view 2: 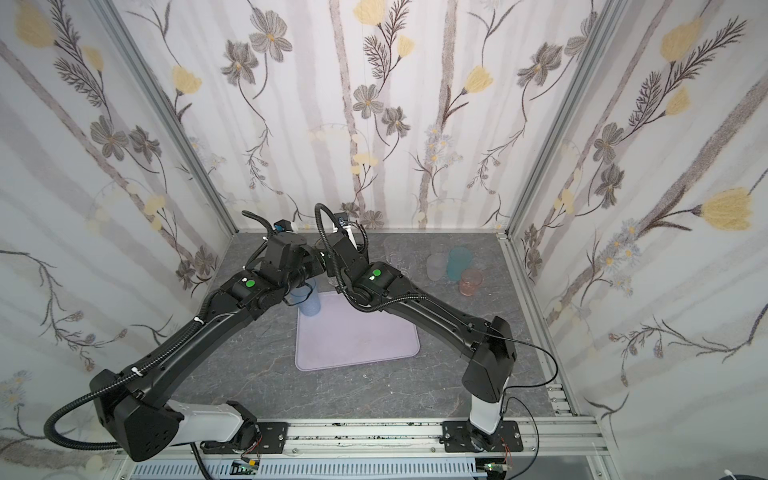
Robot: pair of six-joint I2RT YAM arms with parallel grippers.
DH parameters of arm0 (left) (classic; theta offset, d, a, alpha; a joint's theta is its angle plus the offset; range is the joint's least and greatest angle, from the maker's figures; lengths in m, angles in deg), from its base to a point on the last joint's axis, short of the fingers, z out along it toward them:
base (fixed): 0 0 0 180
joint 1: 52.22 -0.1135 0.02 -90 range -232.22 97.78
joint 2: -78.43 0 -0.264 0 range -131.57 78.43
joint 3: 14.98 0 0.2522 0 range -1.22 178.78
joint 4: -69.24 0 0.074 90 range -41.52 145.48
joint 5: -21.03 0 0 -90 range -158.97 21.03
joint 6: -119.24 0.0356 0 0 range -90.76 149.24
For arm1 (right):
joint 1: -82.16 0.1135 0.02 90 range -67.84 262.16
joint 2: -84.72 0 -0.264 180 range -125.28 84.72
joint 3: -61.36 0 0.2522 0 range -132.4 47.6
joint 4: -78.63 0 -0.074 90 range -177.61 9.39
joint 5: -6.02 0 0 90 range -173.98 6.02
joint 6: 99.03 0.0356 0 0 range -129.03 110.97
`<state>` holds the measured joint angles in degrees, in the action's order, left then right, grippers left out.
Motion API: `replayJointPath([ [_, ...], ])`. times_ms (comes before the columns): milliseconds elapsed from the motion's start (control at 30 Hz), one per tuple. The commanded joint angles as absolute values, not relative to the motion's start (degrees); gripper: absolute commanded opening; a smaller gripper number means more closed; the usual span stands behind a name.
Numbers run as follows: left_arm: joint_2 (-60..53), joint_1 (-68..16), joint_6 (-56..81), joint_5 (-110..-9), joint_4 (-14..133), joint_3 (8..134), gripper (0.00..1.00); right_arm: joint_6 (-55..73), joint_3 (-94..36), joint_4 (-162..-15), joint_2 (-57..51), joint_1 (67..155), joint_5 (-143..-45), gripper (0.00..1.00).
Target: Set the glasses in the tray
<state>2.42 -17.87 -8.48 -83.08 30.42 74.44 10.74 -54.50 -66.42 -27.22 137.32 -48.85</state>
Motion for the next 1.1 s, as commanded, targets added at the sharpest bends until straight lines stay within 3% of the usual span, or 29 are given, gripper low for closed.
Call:
replayJointPath([
  [0,4.7,-17.7,-9.0,-80.6,33.7,74.1,0.21,9.4,-54.9,-65.5,-27.3,136.5,-49.7,0.07],
  [167,8.9,-17.7,-7.3,-79.8,33.6,73.3,0.35,8.4,-58.2,-59.8,-28.6,133.7,-58.0,0.02],
  [333,13.7,-18.3,-0.4,-86.4,33.2,68.1,0.45,7.7,-72.2,-40.9,-33.7,127.5,-75.1,0.01],
  [500,19.0,-21.9,4.9,-90.0,33.5,61.5,0.62,6.0,-80.4,-25.8,-39.4,126.6,-80.9,0.01],
  [733,21.1,-27.7,10.0,-85.2,35.5,53.2,0.65,7.9,-80.6,-26.1,-46.2,128.1,-82.6,0.01],
  [1067,24.0,-28.0,6.4,-80.0,41.6,46.0,0.64,8.5,-83.1,-28.8,-53.9,128.0,-79.4,0.0],
])
